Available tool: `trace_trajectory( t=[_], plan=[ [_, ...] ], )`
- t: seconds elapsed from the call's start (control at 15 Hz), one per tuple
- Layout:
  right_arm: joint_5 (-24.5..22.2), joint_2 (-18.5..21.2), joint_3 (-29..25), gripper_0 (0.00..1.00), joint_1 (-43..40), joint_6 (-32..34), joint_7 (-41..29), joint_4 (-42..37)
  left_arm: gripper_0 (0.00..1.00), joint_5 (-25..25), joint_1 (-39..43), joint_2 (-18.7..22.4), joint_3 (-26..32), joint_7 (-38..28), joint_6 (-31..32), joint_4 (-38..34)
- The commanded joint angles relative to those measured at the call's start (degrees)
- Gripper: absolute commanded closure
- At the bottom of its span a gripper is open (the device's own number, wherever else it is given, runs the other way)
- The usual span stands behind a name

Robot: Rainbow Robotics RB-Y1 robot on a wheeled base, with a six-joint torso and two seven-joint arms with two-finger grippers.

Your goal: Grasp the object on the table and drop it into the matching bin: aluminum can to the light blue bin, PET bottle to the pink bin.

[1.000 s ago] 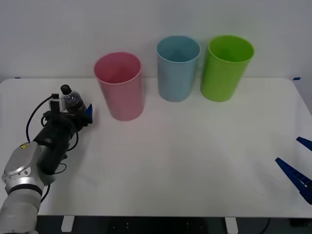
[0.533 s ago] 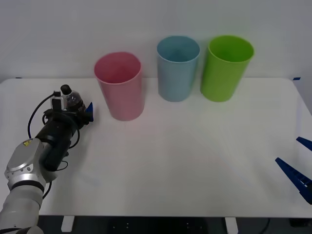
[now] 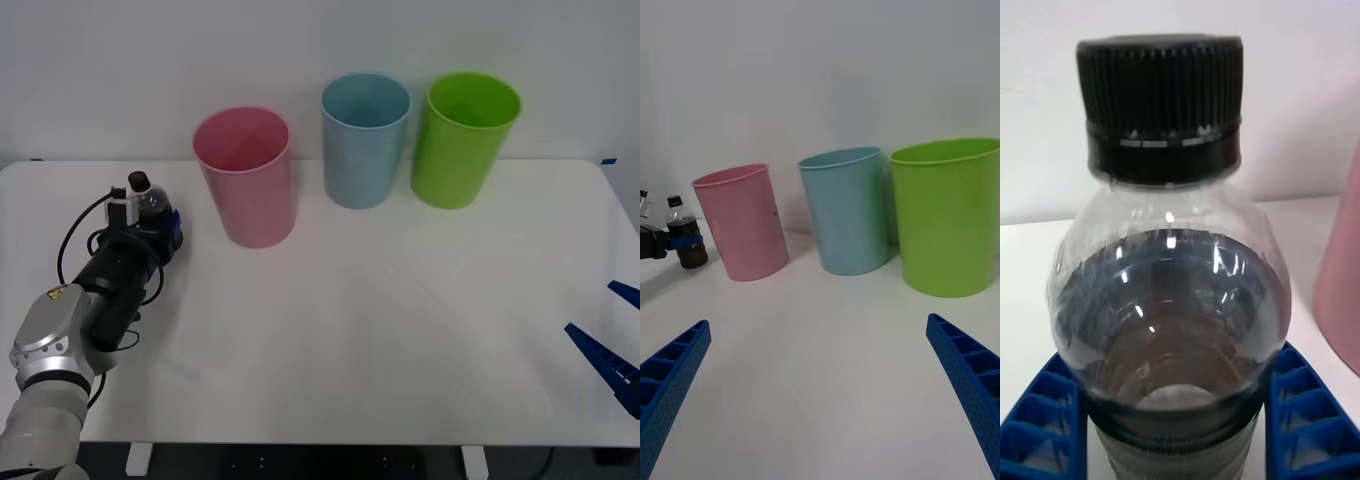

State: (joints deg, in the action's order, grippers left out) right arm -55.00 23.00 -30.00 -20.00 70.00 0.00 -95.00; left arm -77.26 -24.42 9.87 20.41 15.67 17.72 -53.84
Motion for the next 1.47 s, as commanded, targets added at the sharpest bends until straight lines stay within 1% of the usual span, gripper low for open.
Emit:
trace_trajectory(
  t=[0.07,0.27,0.4,0.47,0.6,1.0,1.07,1.2,1.33,1.47],
  plan=[
    [0.0,0.0,0.0,0.0,0.0,0.0,0.0,0.0,1.0,0.2,0.2,0.1,0.0,0.2,0.4,0.0],
    [0.0,0.0,0.0,0.0,0.0,0.0,0.0,0.0,1.0,1.9,1.0,0.7,0.0,0.2,2.8,-0.5],
    [0.0,0.0,0.0,0.0,0.0,0.0,0.0,0.0,1.0,4.0,2.7,1.9,-1.2,-0.1,3.1,-2.8],
    [0.0,0.0,0.0,0.0,0.0,0.0,0.0,0.0,1.0,6.0,3.9,3.1,-2.5,-0.2,3.2,-4.3],
    [0.0,0.0,0.0,0.0,0.0,0.0,0.0,0.0,1.0,7.7,5.2,4.4,-2.7,-0.4,3.6,-6.5],
    [0.0,0.0,0.0,0.0,0.0,0.0,0.0,0.0,1.0,15.2,11.2,9.4,-4.1,-2.7,4.0,-17.7],
    [0.0,0.0,0.0,0.0,0.0,0.0,0.0,0.0,1.0,16.4,12.6,10.3,-4.1,-3.5,4.0,-20.5],
    [0.0,0.0,0.0,0.0,0.0,0.0,0.0,0.0,1.0,17.2,14.1,11.7,-4.1,-9.2,4.0,-25.1],
    [0.0,0.0,0.0,0.0,0.0,0.0,0.0,0.0,1.0,18.8,15.3,13.0,-4.1,-12.9,4.0,-29.6],
    [0.0,0.0,0.0,0.0,0.0,0.0,0.0,0.0,1.0,20.0,15.5,15.0,-4.1,-16.0,4.0,-32.3]
  ],
)
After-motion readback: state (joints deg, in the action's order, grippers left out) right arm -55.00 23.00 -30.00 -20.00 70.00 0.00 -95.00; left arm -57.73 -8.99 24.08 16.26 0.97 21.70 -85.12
